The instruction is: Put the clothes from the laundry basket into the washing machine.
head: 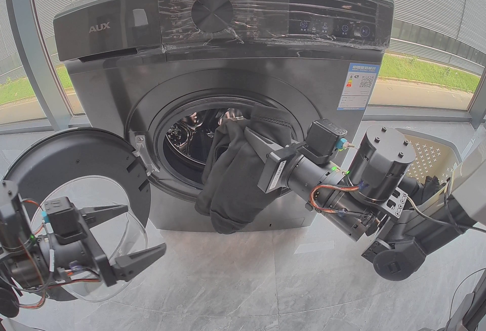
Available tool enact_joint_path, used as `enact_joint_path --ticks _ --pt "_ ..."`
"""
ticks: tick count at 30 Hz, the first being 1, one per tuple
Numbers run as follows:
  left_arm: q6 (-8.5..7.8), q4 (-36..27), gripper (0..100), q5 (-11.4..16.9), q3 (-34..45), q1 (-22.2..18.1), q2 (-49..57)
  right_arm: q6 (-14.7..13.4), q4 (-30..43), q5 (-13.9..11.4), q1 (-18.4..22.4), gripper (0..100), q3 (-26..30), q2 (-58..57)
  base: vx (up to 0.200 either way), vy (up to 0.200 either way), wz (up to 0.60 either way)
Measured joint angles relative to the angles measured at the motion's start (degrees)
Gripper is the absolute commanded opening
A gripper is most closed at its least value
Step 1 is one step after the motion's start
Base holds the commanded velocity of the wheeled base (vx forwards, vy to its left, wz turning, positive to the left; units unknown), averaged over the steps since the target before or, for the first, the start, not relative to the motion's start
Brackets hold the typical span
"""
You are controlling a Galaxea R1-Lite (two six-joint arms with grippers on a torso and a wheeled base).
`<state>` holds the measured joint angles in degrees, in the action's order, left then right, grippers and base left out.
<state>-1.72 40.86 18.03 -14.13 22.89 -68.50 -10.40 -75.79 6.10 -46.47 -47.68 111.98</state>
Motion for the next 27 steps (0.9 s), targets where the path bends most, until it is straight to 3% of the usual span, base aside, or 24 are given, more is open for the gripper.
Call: enact_joint_path --ticks 4,9,11,16,19,27 --pt "0.11 8.27 100 0.66 -0.30 2.76 -9.61 -0.16 -0.09 -0.16 0.04 0 -0.72 0.83 0.000 0.000 0.00" --pt "0.79 11.34 100 1.01 -1.50 4.91 -17.34 -0.30 -0.11 -0.20 0.09 0 -1.11 1.61 0.000 0.000 0.00" --pt "1.79 11.72 100 1.48 -2.54 5.55 -19.98 -0.30 -0.22 -0.20 0.13 0 -1.22 2.02 0.000 0.000 0.00" --pt "7.02 12.26 100 3.86 -5.72 6.21 -24.80 -0.20 -1.23 -0.22 0.15 0 -1.38 2.96 0.000 0.000 0.00" --pt "8.63 12.35 100 4.24 -7.19 6.35 -26.51 -0.09 -1.39 -0.20 0.15 0 -1.38 3.29 0.000 0.000 0.00" --pt "9.05 12.86 100 4.38 -8.98 6.02 -30.84 0.24 -1.54 -0.22 -0.46 0 -1.13 3.69 0.000 0.000 0.00"
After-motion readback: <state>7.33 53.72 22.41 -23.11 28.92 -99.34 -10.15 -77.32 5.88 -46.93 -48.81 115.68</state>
